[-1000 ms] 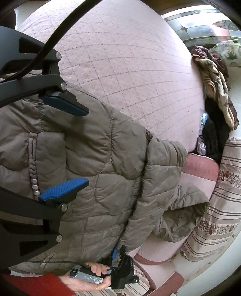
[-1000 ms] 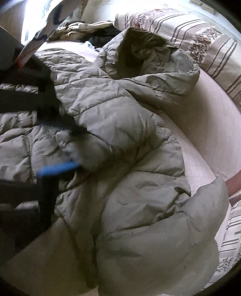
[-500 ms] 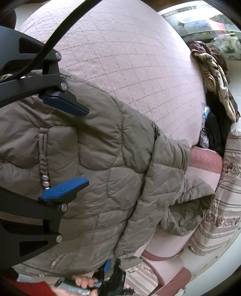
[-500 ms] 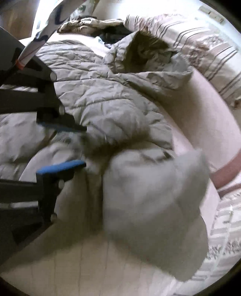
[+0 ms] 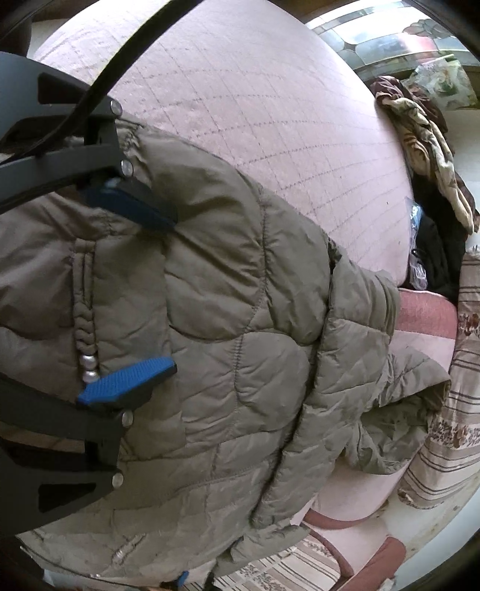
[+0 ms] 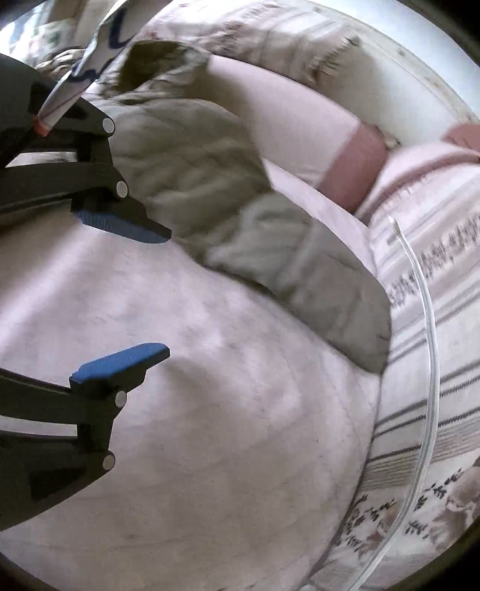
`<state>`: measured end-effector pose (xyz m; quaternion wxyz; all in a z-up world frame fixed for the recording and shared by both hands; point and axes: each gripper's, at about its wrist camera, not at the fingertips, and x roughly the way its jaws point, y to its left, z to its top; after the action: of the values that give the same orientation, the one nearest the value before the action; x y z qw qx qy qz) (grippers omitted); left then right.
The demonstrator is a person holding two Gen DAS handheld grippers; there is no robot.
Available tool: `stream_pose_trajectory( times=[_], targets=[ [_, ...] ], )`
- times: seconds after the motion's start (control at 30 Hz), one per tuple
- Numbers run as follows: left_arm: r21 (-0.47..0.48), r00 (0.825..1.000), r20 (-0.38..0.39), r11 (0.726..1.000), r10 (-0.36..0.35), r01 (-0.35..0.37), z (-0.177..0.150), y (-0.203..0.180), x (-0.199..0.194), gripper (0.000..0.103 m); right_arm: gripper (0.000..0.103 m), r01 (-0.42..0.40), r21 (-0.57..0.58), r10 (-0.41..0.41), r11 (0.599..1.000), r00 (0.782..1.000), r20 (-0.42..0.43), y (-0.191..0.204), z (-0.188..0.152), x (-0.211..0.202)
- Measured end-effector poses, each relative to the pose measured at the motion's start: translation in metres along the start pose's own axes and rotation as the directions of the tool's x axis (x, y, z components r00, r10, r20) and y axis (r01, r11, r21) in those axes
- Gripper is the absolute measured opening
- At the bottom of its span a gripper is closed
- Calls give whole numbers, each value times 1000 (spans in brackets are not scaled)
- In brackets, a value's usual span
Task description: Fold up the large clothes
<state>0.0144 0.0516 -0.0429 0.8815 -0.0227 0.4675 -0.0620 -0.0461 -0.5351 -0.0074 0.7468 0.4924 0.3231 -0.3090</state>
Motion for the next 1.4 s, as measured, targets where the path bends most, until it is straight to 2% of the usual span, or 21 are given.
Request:
stream_pose_trajectory(
  times=[0.2, 0.33, 0.4, 0.43, 0.57, 0.7, 0.77, 0.83, 0.97, 1.07, 1.13, 1.27, 1.4],
  targets=[
    [79, 997, 57, 995, 60, -64, -6, -17, 12, 88, 62, 26, 43, -28, 999, 998, 48, -1, 47, 35],
    [82, 996, 60, 994, 70, -74, -5, -18, 18, 92, 59, 51, 69, -57, 996, 995, 78, 3, 78, 52],
    [68, 997, 52, 995, 64, -68, -3, -16, 20, 93, 16, 86, 74, -91, 994, 993, 75, 2, 86, 53],
    [66, 997, 49, 996, 63, -67, -2, -16, 20, 93, 14, 84, 79, -90, 993, 994, 67, 1, 91, 51],
    [71, 997, 46, 995, 65, -69, -2, -16, 19, 93, 7, 131, 16, -132, 991, 982, 138, 16, 102, 18],
    [55, 999, 29, 998, 36, -38, 0, -15, 12, 93, 7, 151, 6, -148, 989, 960, 239, 37, 112, -41],
    [35, 999, 33, 999, 9, -10, 0, -12, 4, 93, 7, 135, -9, -127, 991, 951, 280, 54, 114, -71],
    [15, 998, 60, 1000, 7, -8, 2, -6, -10, 93, 7, 96, -62, -72, 993, 948, 310, 77, 109, -101],
    [-25, 994, 108, 1000, 20, -17, 7, 7, -33, 93, 7, -13, -227, 88, 974, 942, 323, 150, 75, -155],
    [-80, 987, 152, 996, 52, -40, 14, 28, -53, 93, 7, -127, -354, 226, 926, 941, 251, 210, 29, -178],
    [-120, 981, 184, 992, 63, -41, 19, 43, -67, 93, 7, -206, -435, 304, 876, 938, 169, 249, -14, -183],
    [-189, 961, 250, 979, 119, -72, 27, 73, -93, 93, 7, -286, -575, 352, 767, 936, 5, 312, -107, -168],
    [-261, 944, 286, 961, 164, -88, 36, 107, -110, 93, 7, -319, -683, 294, 658, 943, -157, 350, -216, -121]
  ],
)
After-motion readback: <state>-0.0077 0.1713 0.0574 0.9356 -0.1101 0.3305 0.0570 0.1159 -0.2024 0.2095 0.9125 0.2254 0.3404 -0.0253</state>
